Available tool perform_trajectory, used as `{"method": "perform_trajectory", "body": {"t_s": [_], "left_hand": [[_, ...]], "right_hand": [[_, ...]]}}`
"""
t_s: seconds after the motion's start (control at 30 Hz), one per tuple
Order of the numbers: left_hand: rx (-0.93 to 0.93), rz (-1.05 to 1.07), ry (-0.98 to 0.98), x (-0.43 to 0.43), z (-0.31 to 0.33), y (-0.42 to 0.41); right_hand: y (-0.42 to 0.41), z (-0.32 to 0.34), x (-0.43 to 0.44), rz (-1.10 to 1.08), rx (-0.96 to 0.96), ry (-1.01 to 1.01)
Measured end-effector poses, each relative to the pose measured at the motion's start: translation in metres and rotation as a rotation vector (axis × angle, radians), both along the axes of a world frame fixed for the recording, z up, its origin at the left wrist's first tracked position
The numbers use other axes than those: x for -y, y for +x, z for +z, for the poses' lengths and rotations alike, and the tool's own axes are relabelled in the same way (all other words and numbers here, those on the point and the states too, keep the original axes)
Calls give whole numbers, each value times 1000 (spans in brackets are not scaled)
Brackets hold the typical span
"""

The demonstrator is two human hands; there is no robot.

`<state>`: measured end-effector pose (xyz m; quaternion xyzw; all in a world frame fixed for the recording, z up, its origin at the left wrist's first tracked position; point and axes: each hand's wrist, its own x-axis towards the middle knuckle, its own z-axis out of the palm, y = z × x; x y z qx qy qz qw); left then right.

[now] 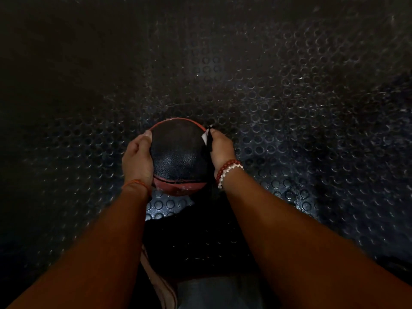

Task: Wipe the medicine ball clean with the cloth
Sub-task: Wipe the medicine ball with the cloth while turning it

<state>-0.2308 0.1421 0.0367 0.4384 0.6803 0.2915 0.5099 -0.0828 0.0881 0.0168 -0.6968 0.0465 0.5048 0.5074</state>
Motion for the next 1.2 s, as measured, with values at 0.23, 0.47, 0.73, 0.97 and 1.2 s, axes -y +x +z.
{"method": "perform_trajectory", "body": {"t_s": [0.23,0.47,0.73,0.97,1.2], "left_hand": [[10,20,-10,-1,-2,2],[-34,-27,16,-2,-3,5],[-51,-57,27,1,-3,5],[-70,-49,48,5,-9,8],[-126,-85,47,4,-11,10]], "right_hand": [[-21,2,25,-38,69,-144],[-57,37,26,397,809,-57],[3,30,-35,774,736,7],[29,31,-47,802,450,-190],[-23,36,-1,711,856,-94]]}}
